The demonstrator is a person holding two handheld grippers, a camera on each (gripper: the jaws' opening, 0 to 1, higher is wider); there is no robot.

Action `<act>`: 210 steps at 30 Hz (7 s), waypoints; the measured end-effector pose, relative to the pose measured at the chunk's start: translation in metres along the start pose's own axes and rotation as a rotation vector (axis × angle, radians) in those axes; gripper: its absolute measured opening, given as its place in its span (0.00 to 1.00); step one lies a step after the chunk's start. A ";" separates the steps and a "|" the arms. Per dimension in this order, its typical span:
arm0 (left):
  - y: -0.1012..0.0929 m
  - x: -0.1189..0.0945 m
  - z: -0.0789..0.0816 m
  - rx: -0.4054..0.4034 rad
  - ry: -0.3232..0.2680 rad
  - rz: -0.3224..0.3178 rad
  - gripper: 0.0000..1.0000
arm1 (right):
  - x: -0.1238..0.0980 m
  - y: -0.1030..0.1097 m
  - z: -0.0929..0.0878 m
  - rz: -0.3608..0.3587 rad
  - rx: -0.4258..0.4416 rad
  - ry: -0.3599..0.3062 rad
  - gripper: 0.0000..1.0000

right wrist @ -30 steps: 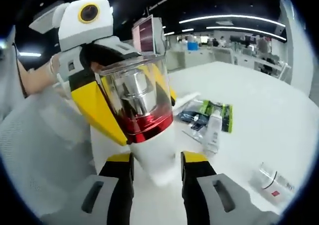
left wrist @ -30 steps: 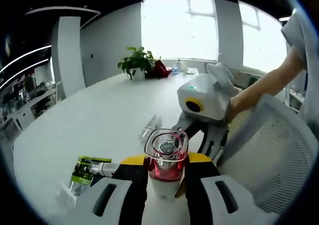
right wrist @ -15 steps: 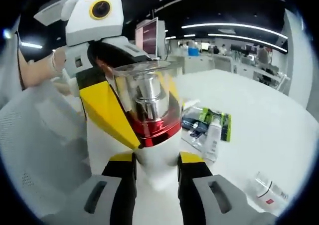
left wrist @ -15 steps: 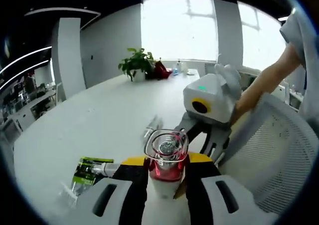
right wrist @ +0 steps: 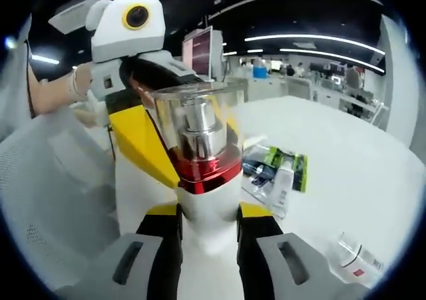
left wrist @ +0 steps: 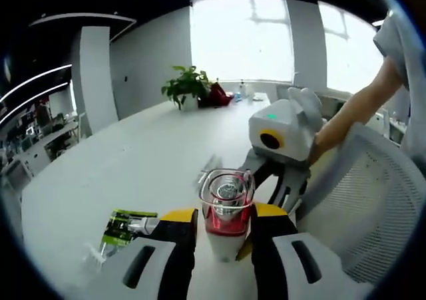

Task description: Arrange the skincare products in the storage area until every visible bottle or jar stands upright without overlapping.

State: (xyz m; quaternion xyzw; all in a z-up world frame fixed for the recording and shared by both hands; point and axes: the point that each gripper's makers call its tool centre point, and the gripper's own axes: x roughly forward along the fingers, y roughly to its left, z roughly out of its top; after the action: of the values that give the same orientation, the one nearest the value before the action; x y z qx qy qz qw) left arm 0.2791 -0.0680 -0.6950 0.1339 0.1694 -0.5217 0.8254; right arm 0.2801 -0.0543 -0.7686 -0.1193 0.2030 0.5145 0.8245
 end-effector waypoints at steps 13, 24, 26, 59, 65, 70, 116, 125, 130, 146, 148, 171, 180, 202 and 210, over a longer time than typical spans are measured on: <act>0.007 -0.003 -0.002 -0.014 0.009 0.026 0.31 | -0.008 -0.037 -0.002 -0.055 0.013 -0.009 0.30; 0.014 -0.005 -0.004 -0.021 0.015 0.045 0.28 | -0.009 -0.061 -0.001 -0.083 0.018 -0.009 0.30; 0.014 -0.005 -0.004 -0.022 0.014 0.045 0.28 | -0.008 -0.064 0.000 -0.087 0.020 -0.011 0.30; 0.019 -0.009 -0.008 -0.031 0.029 0.068 0.26 | -0.008 -0.076 0.009 -0.091 0.057 -0.035 0.40; 0.020 -0.012 -0.009 -0.033 0.035 0.085 0.26 | -0.014 -0.068 0.003 -0.112 0.089 -0.022 0.45; 0.019 -0.013 -0.009 -0.035 0.041 0.088 0.26 | -0.026 -0.061 0.000 -0.135 0.112 -0.008 0.52; 0.007 -0.101 -0.011 -0.148 0.000 0.247 0.75 | -0.101 0.008 0.056 -0.325 0.209 -0.108 0.99; 0.008 -0.107 -0.025 -0.207 -0.016 0.298 0.87 | -0.101 0.019 0.062 -0.341 0.172 -0.106 0.99; 0.009 -0.108 -0.033 -0.241 -0.047 0.316 0.92 | -0.103 0.012 0.059 -0.371 0.187 -0.099 0.99; 0.007 -0.111 -0.047 -0.272 -0.015 0.349 0.99 | -0.105 0.005 0.045 -0.404 0.243 -0.062 0.99; 0.010 -0.113 -0.049 -0.288 -0.021 0.353 0.99 | -0.105 0.004 0.044 -0.409 0.246 -0.063 0.99; 0.006 -0.116 -0.047 -0.274 0.011 0.366 0.98 | -0.101 0.003 0.038 -0.389 0.239 -0.025 0.99; 0.007 -0.115 -0.048 -0.241 0.019 0.369 0.98 | -0.098 0.010 0.039 -0.363 0.236 -0.017 0.99; 0.004 -0.112 -0.046 -0.208 0.023 0.344 0.98 | -0.115 -0.077 -0.018 -0.372 0.079 0.290 0.92; 0.007 -0.114 -0.047 -0.215 0.026 0.349 0.97 | -0.107 -0.104 -0.035 -0.328 -0.005 0.421 0.87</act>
State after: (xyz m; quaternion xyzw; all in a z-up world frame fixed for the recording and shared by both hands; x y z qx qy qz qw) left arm 0.2335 0.0465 -0.6899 0.0792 0.2088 -0.3479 0.9106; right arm 0.3246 -0.2005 -0.7520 -0.2571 0.3465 0.3384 0.8363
